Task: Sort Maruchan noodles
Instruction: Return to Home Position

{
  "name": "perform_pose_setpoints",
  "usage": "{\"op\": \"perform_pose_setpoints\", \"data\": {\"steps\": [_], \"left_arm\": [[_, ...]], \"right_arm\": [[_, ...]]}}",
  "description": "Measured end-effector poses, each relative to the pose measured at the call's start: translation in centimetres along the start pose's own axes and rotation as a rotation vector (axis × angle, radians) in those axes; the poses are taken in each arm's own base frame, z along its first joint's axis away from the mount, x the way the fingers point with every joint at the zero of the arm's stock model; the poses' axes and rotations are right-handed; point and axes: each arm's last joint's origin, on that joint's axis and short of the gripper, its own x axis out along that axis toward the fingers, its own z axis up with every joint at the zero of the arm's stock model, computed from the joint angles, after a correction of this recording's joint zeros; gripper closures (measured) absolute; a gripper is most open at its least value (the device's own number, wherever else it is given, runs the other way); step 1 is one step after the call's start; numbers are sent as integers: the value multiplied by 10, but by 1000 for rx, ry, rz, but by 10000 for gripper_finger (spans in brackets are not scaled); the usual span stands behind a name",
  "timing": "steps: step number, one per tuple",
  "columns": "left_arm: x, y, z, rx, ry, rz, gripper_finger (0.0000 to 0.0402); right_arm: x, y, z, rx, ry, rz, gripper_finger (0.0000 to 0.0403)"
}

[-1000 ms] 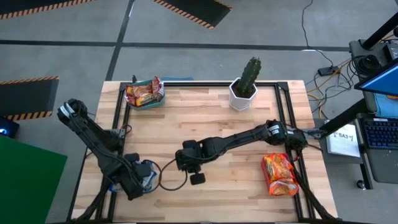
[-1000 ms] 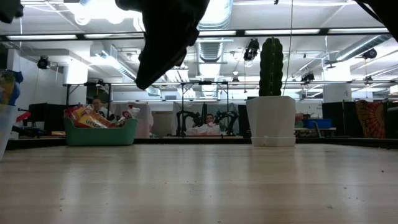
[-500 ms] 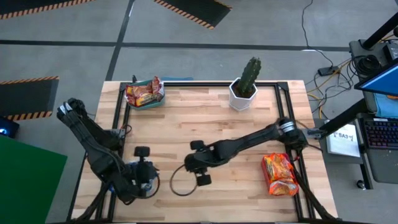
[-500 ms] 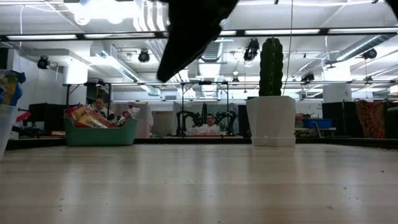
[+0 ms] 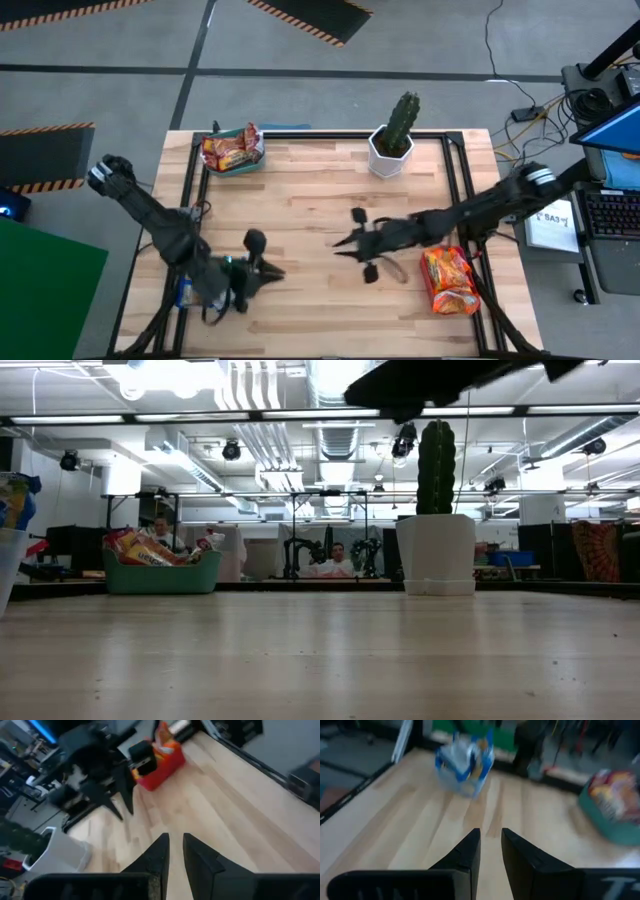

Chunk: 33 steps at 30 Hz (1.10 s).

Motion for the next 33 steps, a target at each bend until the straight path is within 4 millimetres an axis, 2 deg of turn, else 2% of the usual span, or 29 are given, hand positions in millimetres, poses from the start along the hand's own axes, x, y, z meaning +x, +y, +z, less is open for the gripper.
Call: {"op": "perform_pose_setpoints", "data": {"steps": [4, 7, 13, 23, 33], "left_arm": [[-8, 33, -28, -106, -73, 30, 364], [-18, 54, -55, -197, -171, 46, 364], [-43, 73, -109, -304, -290, 142, 364], [-80, 71, -163, -392, -438, 274, 364], [-91, 57, -198, -425, -523, 357, 364]], "right_arm": [[-35, -14, -14, 9, -160, -68, 335], [-59, -21, -28, 36, -204, -101, 335], [-94, -31, -50, 64, -249, -156, 335], [-137, -43, -81, 89, -337, -270, 335], [-166, -51, -96, 69, -445, -400, 335]]}}
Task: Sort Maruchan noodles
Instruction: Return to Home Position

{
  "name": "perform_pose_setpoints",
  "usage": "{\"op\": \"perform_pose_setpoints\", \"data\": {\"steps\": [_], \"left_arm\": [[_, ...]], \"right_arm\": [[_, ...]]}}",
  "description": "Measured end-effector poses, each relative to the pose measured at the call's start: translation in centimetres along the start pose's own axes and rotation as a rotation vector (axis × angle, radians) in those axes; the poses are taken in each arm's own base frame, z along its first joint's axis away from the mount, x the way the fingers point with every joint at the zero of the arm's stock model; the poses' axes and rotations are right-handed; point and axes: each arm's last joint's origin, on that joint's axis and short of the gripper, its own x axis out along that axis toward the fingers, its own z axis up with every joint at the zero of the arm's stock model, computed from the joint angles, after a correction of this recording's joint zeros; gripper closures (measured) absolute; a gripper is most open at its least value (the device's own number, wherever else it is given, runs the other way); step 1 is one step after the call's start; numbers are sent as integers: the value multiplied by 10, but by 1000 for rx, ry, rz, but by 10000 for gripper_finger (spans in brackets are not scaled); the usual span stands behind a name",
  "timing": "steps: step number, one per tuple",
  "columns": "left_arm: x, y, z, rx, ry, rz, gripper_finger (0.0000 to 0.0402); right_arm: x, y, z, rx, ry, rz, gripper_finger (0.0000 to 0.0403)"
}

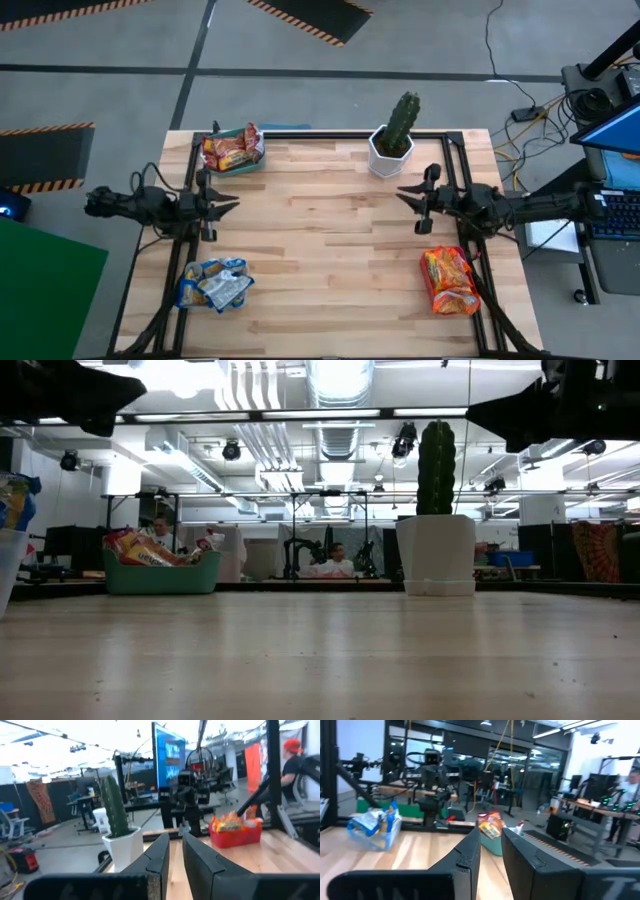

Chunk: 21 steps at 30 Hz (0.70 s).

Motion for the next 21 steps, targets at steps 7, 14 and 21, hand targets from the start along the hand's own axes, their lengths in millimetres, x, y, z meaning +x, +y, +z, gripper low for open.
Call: {"op": "perform_pose_setpoints", "data": {"steps": [7, 14, 21], "left_arm": [[3, -3, -8, -34, 40, -7, 364], [2, -3, -11, -63, 36, -8, 364], [2, -3, -12, -174, 48, 18, 364]], "right_arm": [[-18, -6, -4, -18, -95, -47, 335], [-31, -8, -4, -74, -157, -74, 335], [-43, -13, 8, -92, -277, -117, 335]]}}
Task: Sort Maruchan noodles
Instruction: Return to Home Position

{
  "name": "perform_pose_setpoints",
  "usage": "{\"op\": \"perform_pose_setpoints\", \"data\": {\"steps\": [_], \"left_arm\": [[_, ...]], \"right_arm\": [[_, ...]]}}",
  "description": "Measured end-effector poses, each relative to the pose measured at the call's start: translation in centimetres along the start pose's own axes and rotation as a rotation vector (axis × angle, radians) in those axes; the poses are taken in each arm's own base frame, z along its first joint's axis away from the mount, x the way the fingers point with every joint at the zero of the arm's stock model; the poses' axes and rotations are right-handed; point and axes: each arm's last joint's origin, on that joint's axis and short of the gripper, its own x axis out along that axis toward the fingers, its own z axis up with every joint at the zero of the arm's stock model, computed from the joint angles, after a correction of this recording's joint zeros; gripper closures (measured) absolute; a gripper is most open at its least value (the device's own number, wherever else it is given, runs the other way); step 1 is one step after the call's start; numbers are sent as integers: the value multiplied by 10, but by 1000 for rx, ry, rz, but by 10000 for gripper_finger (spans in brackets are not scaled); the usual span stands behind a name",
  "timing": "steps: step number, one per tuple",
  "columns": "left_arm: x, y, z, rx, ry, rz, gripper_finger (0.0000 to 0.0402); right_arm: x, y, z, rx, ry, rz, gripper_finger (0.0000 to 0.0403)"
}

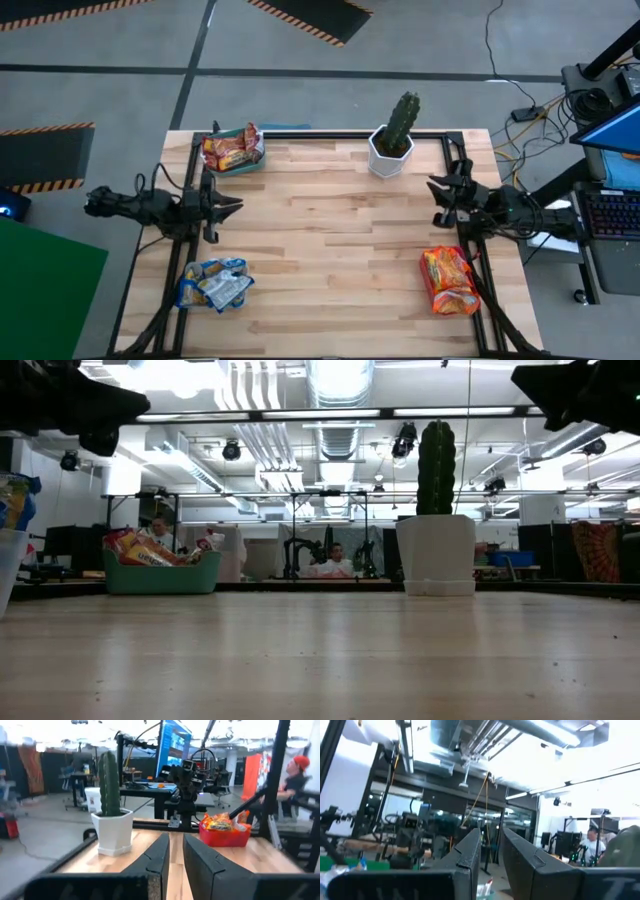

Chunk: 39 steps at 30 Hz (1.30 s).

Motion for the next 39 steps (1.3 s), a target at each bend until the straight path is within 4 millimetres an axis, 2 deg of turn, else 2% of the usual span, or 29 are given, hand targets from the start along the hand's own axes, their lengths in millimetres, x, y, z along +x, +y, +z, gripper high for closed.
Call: {"op": "perform_pose_setpoints", "data": {"steps": [3, 7, 14, 21, 39], "left_arm": [[1, 0, -1, -88, 10, 22, 364], [1, 0, -2, -88, 24, 27, 364], [2, 0, -3, -85, 30, 27, 364], [2, 0, -3, -83, 34, 27, 364], [2, 0, -3, -82, 36, 27, 364]], "right_arm": [[-2, -1, 1, -5, -9, -3, 335], [-1, 0, 0, 17, 0, -3, 335], [-3, -1, -14, 120, 171, -138, 335], [-3, 1, -23, 117, 267, -132, 335], [-3, 2, -25, 92, 293, -123, 335]]}}
